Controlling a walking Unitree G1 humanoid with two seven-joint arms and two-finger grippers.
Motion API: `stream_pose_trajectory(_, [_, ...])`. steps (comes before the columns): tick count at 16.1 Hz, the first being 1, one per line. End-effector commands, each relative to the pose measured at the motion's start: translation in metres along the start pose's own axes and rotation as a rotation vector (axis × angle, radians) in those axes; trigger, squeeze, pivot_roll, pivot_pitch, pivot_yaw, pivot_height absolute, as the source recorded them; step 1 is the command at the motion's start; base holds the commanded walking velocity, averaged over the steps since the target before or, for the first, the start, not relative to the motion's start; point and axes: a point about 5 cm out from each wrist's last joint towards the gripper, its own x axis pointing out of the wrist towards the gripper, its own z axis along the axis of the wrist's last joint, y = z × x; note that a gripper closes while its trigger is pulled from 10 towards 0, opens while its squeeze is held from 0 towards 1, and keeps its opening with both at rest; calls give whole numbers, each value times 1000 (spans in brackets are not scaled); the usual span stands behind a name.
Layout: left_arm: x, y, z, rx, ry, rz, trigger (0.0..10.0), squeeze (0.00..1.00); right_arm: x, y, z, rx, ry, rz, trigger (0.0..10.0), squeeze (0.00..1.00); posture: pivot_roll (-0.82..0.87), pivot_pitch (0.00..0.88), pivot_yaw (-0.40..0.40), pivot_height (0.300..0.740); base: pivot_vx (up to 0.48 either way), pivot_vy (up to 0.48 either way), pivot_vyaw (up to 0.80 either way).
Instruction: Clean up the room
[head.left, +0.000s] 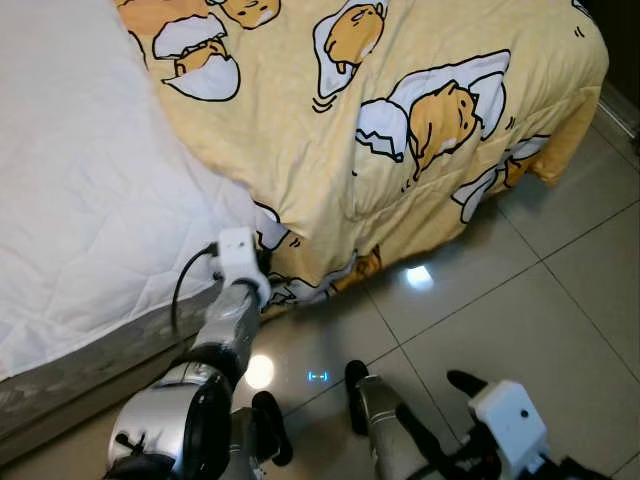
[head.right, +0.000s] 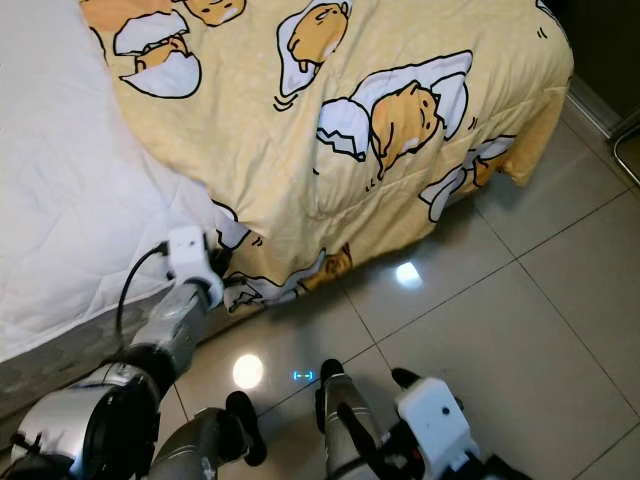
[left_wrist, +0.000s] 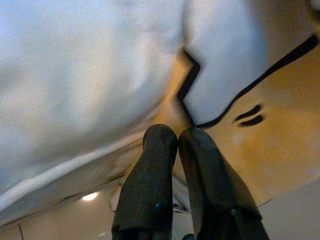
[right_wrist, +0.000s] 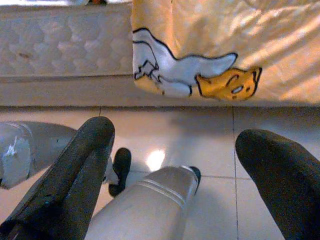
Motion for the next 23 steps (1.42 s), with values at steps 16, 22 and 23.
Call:
stream_pose_trajectory(16, [-126, 9, 23, 276, -377, -90, 10000, 1000, 78, -52, 12, 73, -180, -302, 10000, 0, -168, 39, 126, 740, 0, 0, 0])
stream_pose_trajectory(22, [-124, 28, 14, 281, -302, 0, 10000, 1000, 84, -79, 34, 100, -325, -501, 10000, 0, -166, 0, 150, 740, 0, 0, 0])
stream_pose_trajectory(23, [-134, 35, 13, 249, -313, 63, 10000, 1000, 78, -87, 38, 115, -363, -576, 10000, 0, -170, 0, 155, 740, 0, 0, 0])
